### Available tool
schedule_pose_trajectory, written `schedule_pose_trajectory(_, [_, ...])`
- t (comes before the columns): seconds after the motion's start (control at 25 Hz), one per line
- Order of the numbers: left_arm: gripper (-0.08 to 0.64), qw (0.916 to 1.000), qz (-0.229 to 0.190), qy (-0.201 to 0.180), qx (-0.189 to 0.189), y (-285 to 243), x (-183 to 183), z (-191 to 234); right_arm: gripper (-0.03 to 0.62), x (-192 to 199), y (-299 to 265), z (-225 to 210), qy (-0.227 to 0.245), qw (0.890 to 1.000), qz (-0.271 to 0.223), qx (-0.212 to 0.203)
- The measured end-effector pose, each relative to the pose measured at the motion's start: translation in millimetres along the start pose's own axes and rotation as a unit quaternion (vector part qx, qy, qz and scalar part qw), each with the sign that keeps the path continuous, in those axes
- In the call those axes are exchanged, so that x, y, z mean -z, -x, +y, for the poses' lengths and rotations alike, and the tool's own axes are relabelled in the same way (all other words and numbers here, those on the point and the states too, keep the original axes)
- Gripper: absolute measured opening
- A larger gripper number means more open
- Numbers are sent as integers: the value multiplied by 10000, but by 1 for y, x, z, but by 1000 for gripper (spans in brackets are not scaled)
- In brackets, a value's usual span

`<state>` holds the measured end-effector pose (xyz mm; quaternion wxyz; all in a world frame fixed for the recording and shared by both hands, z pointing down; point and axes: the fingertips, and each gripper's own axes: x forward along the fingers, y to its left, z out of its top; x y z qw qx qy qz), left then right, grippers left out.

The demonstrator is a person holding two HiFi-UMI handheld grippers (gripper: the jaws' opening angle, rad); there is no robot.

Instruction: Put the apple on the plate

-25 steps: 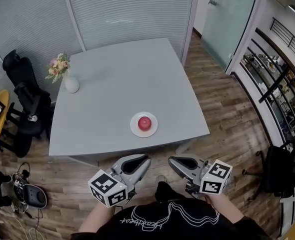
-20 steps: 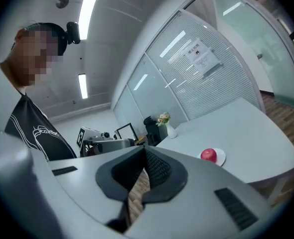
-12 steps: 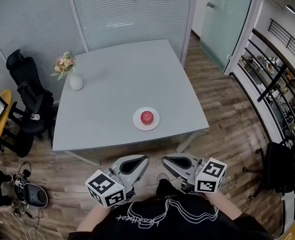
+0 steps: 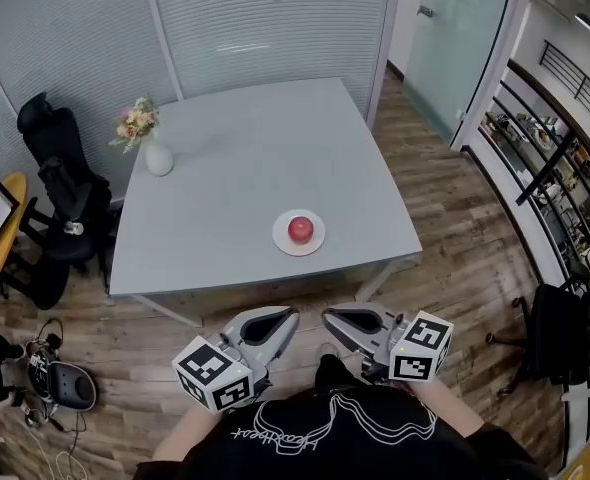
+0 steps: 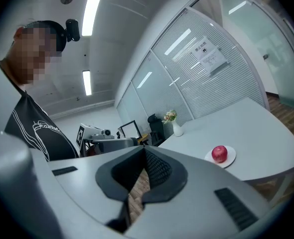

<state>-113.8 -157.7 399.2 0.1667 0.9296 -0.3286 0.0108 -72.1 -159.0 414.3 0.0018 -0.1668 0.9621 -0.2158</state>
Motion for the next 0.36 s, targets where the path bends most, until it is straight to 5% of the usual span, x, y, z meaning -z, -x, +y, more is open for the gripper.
schedule_pose_trajectory(0.36, [14,10000,-9,-20,0,16,6,-7,9,9,-1,17,22,10000,-3,51])
